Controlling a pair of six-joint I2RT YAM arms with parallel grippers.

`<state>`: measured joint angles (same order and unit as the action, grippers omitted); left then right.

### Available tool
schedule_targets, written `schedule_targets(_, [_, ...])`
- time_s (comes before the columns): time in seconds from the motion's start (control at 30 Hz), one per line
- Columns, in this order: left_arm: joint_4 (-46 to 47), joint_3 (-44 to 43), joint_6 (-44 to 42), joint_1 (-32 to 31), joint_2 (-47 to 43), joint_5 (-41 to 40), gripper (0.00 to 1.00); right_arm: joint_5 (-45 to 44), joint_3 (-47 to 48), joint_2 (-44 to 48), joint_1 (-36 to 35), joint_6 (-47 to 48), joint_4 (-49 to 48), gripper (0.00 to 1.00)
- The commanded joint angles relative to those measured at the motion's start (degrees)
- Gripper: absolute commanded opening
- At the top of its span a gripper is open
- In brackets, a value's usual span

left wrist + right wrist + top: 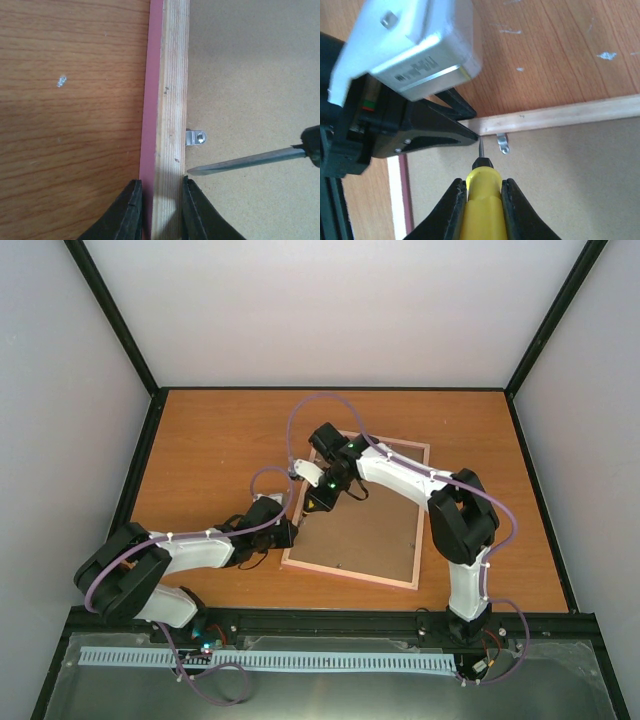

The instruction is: Take the photo out of the frame

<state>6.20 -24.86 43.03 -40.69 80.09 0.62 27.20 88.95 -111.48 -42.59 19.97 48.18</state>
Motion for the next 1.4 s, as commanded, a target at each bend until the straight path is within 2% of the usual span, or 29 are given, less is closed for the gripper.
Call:
schedule_targets(0.0, [-3.65, 1.65, 2.71, -0.24, -0.19, -0.97, 0.01, 0.72, 0.83, -1.63, -0.17, 5.08, 4.01, 0.03])
schedule_targets(0.2, [-3.47, 1.86, 2.85, -0.26, -0.52, -0.80, 0.01, 3.20, 1.73, -1.40, -0.13, 6.62, 4.43, 0.03])
schedule_targets(0.4, [-3.13, 1.93, 2.93, -0.26, -0.83, -0.62, 0.01, -3.57, 2.33, -3.34, -0.13, -0.25, 0.18, 0.03])
schedule_targets(0.5, [-3.21, 2.08, 2.94, -0.21, -0.98, -0.58, 0.01, -7.98, 2.29, -3.74, -0.13, -2.03, -1.21, 0.03])
schedule_targets(0.67, [-2.39, 2.85, 2.94, -0.22, -1.11, -0.04, 0.01, -9.69, 0.90, -3.00, 0.01, -3.82, -3.15, 0.03])
schedule_targets(0.8, [-2.15, 2.98, 2.88, -0.21, -1.07, 0.01, 0.01, -15.50, 1.52, -2.89, -0.04, -4.56, -2.03, 0.03])
schedule_targets(0.97, [-2.11, 2.96, 2.85, -0.25, -0.85, -0.25, 0.01, -18.42, 0.87, -0.50, -0.07, -3.76, 1.78, 0.03])
schedule_targets(1.13, [-2.06, 2.88, 2.80, -0.25, -0.86, -0.45, 0.01, -24.16, -4.71, 4.76, 0.67, -4.23, 1.67, 0.03])
schedule_targets(1.37, [-3.08, 2.41, 2.64, -0.22, -1.30, -0.69, 0.01, -21.90, -7.50, 11.85, 1.62, -2.94, 4.04, 0.03])
